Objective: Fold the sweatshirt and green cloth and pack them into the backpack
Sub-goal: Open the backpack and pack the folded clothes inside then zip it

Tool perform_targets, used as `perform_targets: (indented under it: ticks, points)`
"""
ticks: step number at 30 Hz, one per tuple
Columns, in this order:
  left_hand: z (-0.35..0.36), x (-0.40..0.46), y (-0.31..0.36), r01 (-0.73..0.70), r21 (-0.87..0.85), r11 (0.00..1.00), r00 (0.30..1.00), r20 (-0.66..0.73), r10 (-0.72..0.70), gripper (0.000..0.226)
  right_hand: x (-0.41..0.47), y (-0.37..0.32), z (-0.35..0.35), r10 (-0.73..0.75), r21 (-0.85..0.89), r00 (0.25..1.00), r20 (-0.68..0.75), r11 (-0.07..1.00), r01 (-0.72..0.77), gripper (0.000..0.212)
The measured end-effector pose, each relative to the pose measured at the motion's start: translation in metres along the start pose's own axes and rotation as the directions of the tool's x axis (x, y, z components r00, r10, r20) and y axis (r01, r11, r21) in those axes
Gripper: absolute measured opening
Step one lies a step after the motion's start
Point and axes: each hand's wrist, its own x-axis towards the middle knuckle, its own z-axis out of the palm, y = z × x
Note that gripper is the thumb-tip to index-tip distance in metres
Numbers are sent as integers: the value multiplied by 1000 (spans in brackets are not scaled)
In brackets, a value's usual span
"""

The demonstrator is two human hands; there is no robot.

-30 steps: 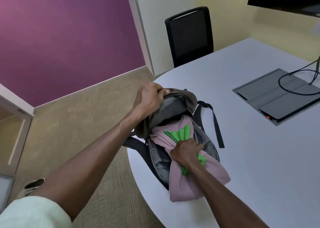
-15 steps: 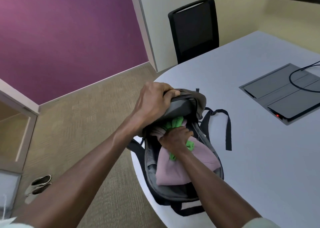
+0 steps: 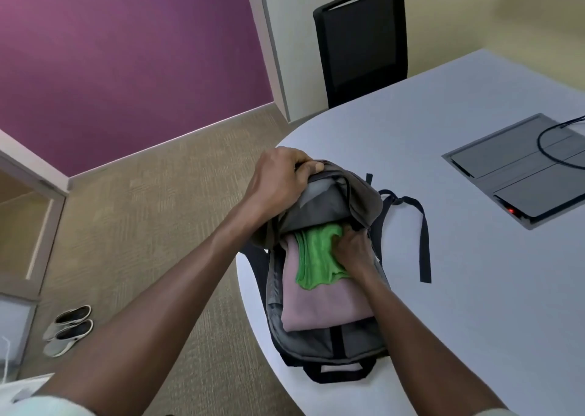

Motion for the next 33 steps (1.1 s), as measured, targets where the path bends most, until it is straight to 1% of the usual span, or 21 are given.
perform_targets:
  ticks: [2, 3, 4, 5, 6, 7, 8, 9, 10, 12, 15, 17, 18, 20, 22, 25, 27, 29, 30, 31, 33]
  points:
    - [3, 3, 0, -16, 14, 1000, 1000, 8, 16, 24, -10, 9, 4, -170, -242, 960, -223, 963, 114, 23]
    - [5, 4, 0, -24, 14, 1000, 1000, 10, 24, 24, -14, 6, 7, -289, -323, 908, -304, 928, 187, 15]
    - [6, 4, 1, -33, 12, 999, 999, 8, 33, 23, -16, 2, 11, -437, -382, 835, -335, 873, 303, 14]
    - [8, 4, 2, -43, 11, 999, 999, 5, 43, 23, -15, -2, 18, -582, -441, 757, -297, 787, 432, 14]
    - [8, 4, 3, -51, 14, 999, 999, 2, 51, 23, -11, -3, 23, -633, -434, 752, -185, 739, 516, 21]
    - [8, 3, 3, -60, 20, 998, 998, 1, 60, 23, -5, -1, 27, -593, -403, 803, -59, 750, 524, 42]
    - [8, 3, 2, -70, 27, 997, 998, 0, 70, 23, 2, 6, 29, -470, -389, 878, 87, 795, 464, 68]
    - [7, 1, 1, -78, 32, 996, 997, 4, 77, 23, 9, 15, 30, -344, -407, 921, 183, 826, 390, 86]
    - [7, 0, -1, -84, 38, 996, 996, 14, 83, 22, 14, 23, 31, -247, -424, 936, 251, 841, 336, 95]
    - [8, -3, -2, -82, 44, 996, 996, 39, 80, 22, 16, 26, 30, -188, -441, 936, 297, 843, 309, 100]
    - [10, -2, -3, -52, 21, 998, 998, 37, 51, 22, 7, 6, 28, -198, -465, 952, 232, 838, 287, 89]
    - [10, -1, -2, -42, 22, 999, 998, 39, 41, 22, -7, -14, 37, -364, -446, 927, 90, 817, 365, 73]
    - [10, 0, -2, -40, 29, 999, 998, 45, 39, 22, -16, -25, 47, -442, -405, 892, 90, 803, 438, 65]
    - [11, -1, 0, -52, 32, 998, 997, 51, 50, 22, -30, -41, 67, -534, -264, 833, 147, 790, 553, 50]
    - [13, -4, 3, -74, 33, 997, 996, 54, 72, 22, -35, -52, 85, -505, -165, 843, 185, 830, 533, 58]
    - [16, -13, -1, -79, 44, 996, 993, 90, 75, 24, -36, -58, 97, -417, -183, 848, 325, 853, 490, 73]
    - [18, -20, -7, -68, 39, 997, 992, 104, 64, 26, -36, -62, 89, -386, -205, 844, 371, 853, 481, 74]
    - [19, -24, -10, -60, 9, 998, 993, 98, 59, 26, -36, -58, 82, -426, -141, 814, 395, 847, 512, 69]
    - [20, -26, -11, -61, 1, 998, 994, 95, 61, 26, -38, -56, 76, -498, -128, 803, 327, 819, 560, 63]
    - [21, -28, -11, -67, 1, 998, 993, 93, 67, 26, -43, -51, 73, -568, -168, 797, 205, 782, 600, 58]
    - [23, -30, -11, -68, -9, 998, 993, 96, 68, 27, -51, -33, 68, -583, -210, 812, 21, 792, 573, 47]
